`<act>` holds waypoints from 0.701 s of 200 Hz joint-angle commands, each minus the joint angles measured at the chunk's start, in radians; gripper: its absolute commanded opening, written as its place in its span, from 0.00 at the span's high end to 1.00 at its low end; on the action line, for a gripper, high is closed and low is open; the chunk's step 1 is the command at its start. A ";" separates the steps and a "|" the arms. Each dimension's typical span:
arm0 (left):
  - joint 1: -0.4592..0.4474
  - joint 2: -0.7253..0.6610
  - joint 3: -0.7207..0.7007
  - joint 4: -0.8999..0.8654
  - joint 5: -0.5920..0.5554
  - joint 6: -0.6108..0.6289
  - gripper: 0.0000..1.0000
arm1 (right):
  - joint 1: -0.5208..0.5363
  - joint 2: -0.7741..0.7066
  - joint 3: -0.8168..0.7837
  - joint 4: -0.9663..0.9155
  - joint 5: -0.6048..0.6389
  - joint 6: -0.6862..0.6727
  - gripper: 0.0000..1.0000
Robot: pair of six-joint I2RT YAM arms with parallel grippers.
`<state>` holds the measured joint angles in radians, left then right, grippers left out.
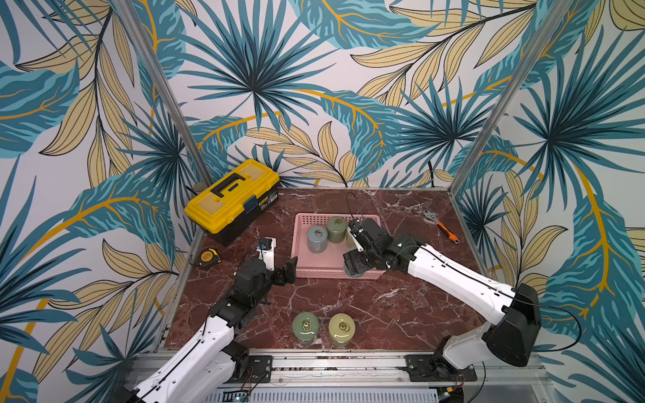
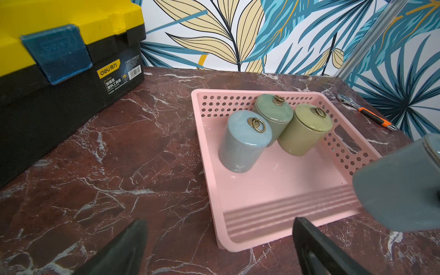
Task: Take the tea canister out of the basket
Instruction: Pick up the tea canister from the basket, then place the tea canister at the center of the board.
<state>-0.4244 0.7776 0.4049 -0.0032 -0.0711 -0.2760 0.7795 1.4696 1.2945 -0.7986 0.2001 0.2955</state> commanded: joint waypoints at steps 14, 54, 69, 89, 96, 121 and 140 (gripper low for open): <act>0.003 -0.019 -0.049 0.032 -0.010 0.016 0.00 | 0.045 -0.098 -0.062 0.002 0.049 0.059 0.42; 0.004 -0.018 -0.049 0.035 -0.010 0.015 0.00 | 0.089 -0.182 -0.141 -0.022 0.082 0.116 0.42; 0.002 -0.018 -0.049 0.033 -0.010 0.016 0.00 | 0.106 -0.211 -0.168 -0.030 0.091 0.138 0.42; 0.004 -0.020 -0.050 0.033 -0.013 0.014 0.00 | 0.130 -0.243 -0.203 -0.048 0.104 0.169 0.42; 0.003 -0.020 -0.050 0.032 -0.013 0.013 0.00 | 0.140 -0.255 -0.216 -0.051 0.105 0.181 0.42; 0.004 -0.018 -0.051 0.038 -0.013 0.014 0.00 | 0.179 -0.292 -0.264 -0.060 0.111 0.227 0.42; 0.004 -0.016 -0.052 0.040 -0.011 0.012 0.00 | 0.209 -0.311 -0.294 -0.068 0.117 0.268 0.43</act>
<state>-0.4244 0.7712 0.3859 0.0090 -0.0742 -0.2764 0.9546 1.1984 1.0294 -0.8696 0.2798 0.4862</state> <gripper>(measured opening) 0.999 0.861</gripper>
